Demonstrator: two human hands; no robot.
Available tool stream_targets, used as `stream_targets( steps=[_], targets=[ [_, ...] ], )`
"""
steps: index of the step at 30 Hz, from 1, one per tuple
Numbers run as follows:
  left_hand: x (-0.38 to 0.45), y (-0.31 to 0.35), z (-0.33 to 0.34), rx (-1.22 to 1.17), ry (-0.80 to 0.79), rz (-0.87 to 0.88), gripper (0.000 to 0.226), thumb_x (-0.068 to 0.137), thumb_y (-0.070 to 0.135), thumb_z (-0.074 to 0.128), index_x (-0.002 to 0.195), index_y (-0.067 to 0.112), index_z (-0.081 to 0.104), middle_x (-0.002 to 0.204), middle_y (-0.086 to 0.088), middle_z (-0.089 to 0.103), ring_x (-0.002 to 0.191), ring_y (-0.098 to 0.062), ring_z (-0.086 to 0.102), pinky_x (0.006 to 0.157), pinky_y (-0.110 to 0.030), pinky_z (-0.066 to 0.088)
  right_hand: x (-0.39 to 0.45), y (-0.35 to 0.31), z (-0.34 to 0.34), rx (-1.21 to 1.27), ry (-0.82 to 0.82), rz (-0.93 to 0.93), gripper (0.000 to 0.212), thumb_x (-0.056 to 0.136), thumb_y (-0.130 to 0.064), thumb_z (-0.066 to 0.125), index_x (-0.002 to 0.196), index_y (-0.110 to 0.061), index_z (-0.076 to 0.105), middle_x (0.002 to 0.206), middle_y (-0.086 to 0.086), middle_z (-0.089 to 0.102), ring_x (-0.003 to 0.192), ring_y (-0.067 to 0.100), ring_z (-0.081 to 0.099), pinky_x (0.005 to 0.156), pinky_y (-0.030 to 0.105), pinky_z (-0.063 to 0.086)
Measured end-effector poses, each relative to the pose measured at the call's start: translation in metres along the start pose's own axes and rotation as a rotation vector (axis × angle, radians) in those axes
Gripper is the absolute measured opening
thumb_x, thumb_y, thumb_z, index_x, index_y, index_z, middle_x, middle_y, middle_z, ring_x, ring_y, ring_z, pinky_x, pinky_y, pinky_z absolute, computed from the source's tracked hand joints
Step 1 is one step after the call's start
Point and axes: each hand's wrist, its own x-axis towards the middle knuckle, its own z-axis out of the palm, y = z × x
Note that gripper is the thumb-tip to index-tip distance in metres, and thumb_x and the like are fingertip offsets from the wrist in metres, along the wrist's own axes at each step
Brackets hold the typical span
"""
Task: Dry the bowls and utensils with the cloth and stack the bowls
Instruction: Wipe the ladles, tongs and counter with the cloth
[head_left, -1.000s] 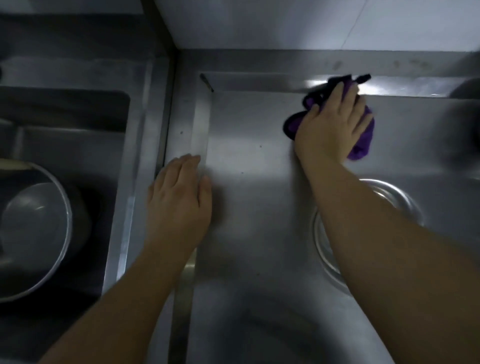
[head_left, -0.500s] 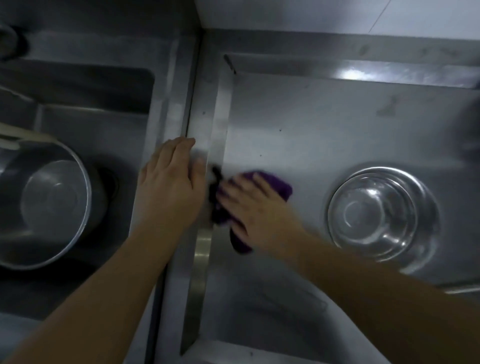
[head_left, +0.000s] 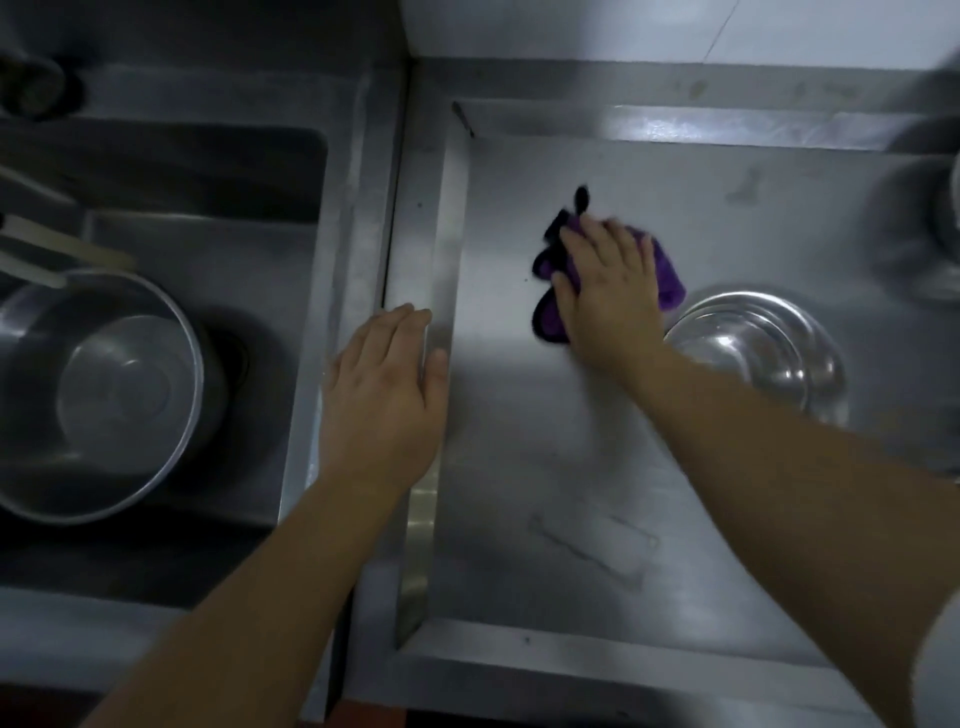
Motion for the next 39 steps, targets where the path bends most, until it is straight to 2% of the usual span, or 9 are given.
stream_targets(
  steps=[4,11,19,24,28,31,34,36,39],
  targets=[
    [-0.030,-0.006,0.005,0.046,-0.071,0.009,0.050,0.108,0.038,0.041,0.153,0.018,0.048,0.158,-0.003,0.050,0.148,-0.023,0.042,0.120,-0.049,0.037,-0.101,-0.017,0.005,0.062,-0.067,-0.118,0.052,0.102,-0.032,0.063,0.152,-0.020,0.056,0.160,0.004,0.050,0.151,0.035,0.041,0.126,0.057,0.022],
    [-0.107,0.001,0.031,0.111,-0.258,0.105,0.052,0.109,0.042,0.041,0.156,0.019,0.048,0.162,-0.002,0.047,0.152,-0.022,0.038,0.124,-0.041,0.026,-0.240,0.000,0.001,0.020,-0.220,-0.186,0.057,0.100,-0.039,0.059,0.155,-0.023,0.052,0.166,0.000,0.042,0.154,0.032,0.036,0.125,0.059,0.025],
    [-0.174,0.013,0.031,0.123,-0.359,0.110,0.057,0.110,0.048,0.028,0.162,0.025,0.034,0.169,0.004,0.034,0.157,-0.017,0.026,0.128,-0.044,0.021,-0.340,0.004,-0.016,0.010,-0.366,-0.118,0.066,0.099,-0.034,0.066,0.161,-0.028,0.042,0.171,-0.004,0.030,0.158,0.029,0.028,0.126,0.054,0.020],
    [-0.195,0.027,0.019,0.123,-0.310,0.151,0.054,0.110,0.044,0.036,0.160,0.024,0.038,0.167,0.002,0.039,0.156,-0.018,0.029,0.126,-0.042,0.024,-0.374,0.009,-0.028,0.068,-0.548,-0.042,0.059,0.106,-0.050,0.048,0.162,-0.037,0.035,0.174,-0.013,0.019,0.161,0.018,0.016,0.130,0.042,0.007],
    [-0.219,0.045,0.010,0.153,-0.297,0.164,0.055,0.110,0.044,0.033,0.162,0.027,0.035,0.168,0.004,0.036,0.157,-0.017,0.026,0.126,-0.040,0.020,-0.378,0.016,-0.047,0.003,-0.590,-0.129,0.052,0.103,-0.034,0.056,0.154,-0.033,0.047,0.163,-0.010,0.041,0.147,0.021,0.040,0.123,0.038,0.028],
    [-0.248,0.064,0.005,0.149,-0.283,0.144,0.055,0.110,0.044,0.034,0.163,0.028,0.033,0.169,0.007,0.034,0.157,-0.015,0.025,0.126,-0.039,0.019,-0.373,0.016,-0.069,-0.031,-0.632,-0.058,0.037,0.099,-0.024,0.056,0.135,-0.029,0.059,0.139,-0.003,0.060,0.127,0.028,0.056,0.102,0.037,0.043],
    [-0.284,0.088,0.003,0.107,-0.261,0.147,0.053,0.110,0.041,0.038,0.161,0.026,0.036,0.165,0.006,0.039,0.153,-0.014,0.032,0.125,-0.036,0.025,-0.375,0.021,-0.107,0.276,-0.573,0.213,0.024,0.095,-0.022,0.065,0.119,-0.022,0.066,0.119,0.004,0.070,0.112,0.030,0.065,0.084,0.032,0.046],
    [-0.308,0.110,0.002,0.035,-0.266,0.147,0.051,0.110,0.037,0.042,0.160,0.024,0.039,0.162,0.005,0.044,0.149,-0.014,0.037,0.124,-0.035,0.029,-0.384,0.027,-0.141,0.653,-0.486,0.470,0.030,0.094,-0.022,0.074,0.123,-0.021,0.067,0.115,0.002,0.071,0.106,0.025,0.067,0.085,0.030,0.048],
    [-0.336,0.144,-0.004,-0.161,-0.297,0.083,0.049,0.110,0.034,0.045,0.158,0.025,0.042,0.160,0.005,0.046,0.145,-0.013,0.043,0.122,-0.033,0.033,-0.404,0.035,-0.193,1.282,-0.400,0.780,0.030,0.092,-0.013,0.076,0.121,-0.007,0.069,0.104,0.015,0.077,0.089,0.030,0.073,0.079,0.039,0.059]
  ],
)
